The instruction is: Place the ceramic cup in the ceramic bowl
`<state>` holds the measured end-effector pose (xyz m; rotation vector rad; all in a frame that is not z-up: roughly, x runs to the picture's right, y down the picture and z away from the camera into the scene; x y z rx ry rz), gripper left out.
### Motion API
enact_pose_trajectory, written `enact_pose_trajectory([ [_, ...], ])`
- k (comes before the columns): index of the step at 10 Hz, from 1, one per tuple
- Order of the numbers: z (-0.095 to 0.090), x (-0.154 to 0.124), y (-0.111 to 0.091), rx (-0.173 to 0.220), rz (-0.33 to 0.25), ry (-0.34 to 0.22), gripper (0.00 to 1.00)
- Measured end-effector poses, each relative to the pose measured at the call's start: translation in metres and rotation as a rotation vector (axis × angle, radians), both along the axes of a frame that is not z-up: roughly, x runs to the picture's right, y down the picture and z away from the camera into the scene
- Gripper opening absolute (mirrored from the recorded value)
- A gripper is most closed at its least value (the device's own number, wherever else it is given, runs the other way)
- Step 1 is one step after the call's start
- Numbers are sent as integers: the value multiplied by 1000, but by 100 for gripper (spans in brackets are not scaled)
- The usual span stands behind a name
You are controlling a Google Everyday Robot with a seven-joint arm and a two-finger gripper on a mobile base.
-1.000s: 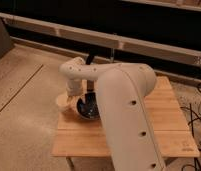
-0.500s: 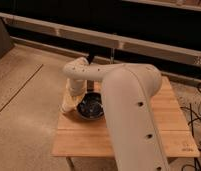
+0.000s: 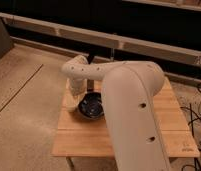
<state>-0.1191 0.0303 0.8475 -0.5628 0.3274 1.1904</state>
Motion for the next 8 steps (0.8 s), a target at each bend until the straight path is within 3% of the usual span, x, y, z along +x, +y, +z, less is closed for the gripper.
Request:
enact_pose_trajectory([
  [3,-44,1,-49,126,31,8,0],
  [4,-56,2,-53,140,43,17,0],
  [6,-82,15,-47,137,110,68,0],
  [8,-111,32,-30,109,266,116,0],
])
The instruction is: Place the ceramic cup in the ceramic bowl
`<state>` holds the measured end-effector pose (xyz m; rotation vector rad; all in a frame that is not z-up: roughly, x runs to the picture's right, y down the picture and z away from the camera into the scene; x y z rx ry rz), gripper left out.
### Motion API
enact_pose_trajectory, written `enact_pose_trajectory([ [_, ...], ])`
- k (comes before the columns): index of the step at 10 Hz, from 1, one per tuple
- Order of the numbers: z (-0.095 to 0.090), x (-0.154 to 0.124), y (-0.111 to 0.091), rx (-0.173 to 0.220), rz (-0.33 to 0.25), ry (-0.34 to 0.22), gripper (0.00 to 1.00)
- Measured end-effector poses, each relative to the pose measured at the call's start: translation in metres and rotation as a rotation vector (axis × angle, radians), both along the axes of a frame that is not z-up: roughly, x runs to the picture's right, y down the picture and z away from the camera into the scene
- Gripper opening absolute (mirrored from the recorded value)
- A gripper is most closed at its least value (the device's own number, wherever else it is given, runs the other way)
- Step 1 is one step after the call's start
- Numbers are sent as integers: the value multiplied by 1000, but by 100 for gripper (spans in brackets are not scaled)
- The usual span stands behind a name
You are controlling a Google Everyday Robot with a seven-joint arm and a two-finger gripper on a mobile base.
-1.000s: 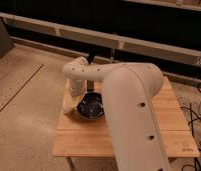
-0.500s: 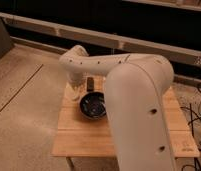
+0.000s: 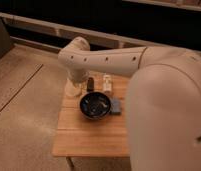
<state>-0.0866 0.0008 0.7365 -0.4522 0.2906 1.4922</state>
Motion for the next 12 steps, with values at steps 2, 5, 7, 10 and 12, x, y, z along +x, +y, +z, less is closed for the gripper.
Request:
enact_pose_trajectory([
  [2,-32,1,18,-34,198,-32,0],
  [5,-60,1,26,-94,528,-162,0],
  [7,-58,25,28,-123,673,-184,0],
  [10,-41,81,47,-175,737,-101,0],
  [12,-27,112,62,-199,616,14,0],
])
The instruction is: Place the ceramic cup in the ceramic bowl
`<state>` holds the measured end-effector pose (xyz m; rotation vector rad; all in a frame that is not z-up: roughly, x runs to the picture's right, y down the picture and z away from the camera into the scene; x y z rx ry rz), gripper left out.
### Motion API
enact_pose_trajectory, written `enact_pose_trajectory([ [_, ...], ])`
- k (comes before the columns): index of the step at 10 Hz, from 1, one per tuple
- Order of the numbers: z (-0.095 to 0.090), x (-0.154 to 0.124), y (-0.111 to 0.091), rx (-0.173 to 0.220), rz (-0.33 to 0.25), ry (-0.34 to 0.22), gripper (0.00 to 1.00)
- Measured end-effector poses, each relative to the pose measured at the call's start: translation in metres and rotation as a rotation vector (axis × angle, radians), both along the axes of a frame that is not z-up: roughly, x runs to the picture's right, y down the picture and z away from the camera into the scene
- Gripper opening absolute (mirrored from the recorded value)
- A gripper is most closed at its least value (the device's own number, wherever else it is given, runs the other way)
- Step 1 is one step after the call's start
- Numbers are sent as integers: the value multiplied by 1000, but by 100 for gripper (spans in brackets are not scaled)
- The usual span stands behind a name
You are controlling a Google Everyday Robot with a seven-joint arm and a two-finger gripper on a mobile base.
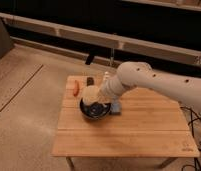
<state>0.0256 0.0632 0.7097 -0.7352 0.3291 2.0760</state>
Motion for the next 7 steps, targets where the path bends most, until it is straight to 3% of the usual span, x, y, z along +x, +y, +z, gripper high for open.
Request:
enact_pose_trajectory([
  [2,13,17,4,-42,-175,87,0],
  [3,24,27,2,-76,-310,149,0],
  [4,32,29,-2,-91,-386,184,0],
  [6,52,24,-18,-144,-598,277,0],
  [7,59,19,-24,-162,-655,304,0],
])
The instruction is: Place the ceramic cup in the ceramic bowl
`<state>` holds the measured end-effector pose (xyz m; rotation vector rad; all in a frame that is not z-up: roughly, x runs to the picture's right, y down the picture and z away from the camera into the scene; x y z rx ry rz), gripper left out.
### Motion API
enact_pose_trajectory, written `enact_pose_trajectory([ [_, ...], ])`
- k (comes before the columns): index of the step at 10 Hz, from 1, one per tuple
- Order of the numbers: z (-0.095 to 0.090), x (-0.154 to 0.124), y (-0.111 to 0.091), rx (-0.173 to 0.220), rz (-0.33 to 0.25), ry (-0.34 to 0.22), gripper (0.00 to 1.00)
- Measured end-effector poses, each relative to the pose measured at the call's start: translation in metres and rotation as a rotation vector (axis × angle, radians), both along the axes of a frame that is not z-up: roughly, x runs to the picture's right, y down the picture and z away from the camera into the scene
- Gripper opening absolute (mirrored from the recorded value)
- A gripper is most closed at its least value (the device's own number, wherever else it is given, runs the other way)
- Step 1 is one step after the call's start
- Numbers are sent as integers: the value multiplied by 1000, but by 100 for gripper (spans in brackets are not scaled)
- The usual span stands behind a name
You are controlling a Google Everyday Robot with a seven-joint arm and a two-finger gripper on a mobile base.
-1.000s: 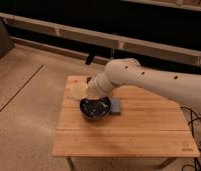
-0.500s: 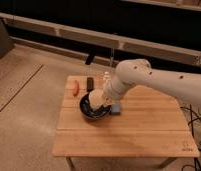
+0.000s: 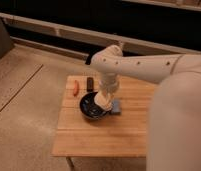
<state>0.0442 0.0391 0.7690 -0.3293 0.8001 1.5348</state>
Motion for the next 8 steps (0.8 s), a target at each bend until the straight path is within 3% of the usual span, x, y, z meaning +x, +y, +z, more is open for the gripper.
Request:
enact_pose_trajectory([
  [2,15,-20,-5,-23,-40,17,0],
  [5,28,-43,1,-32,32,8,0],
  [8,34,-48,6,-31,90,0,0],
])
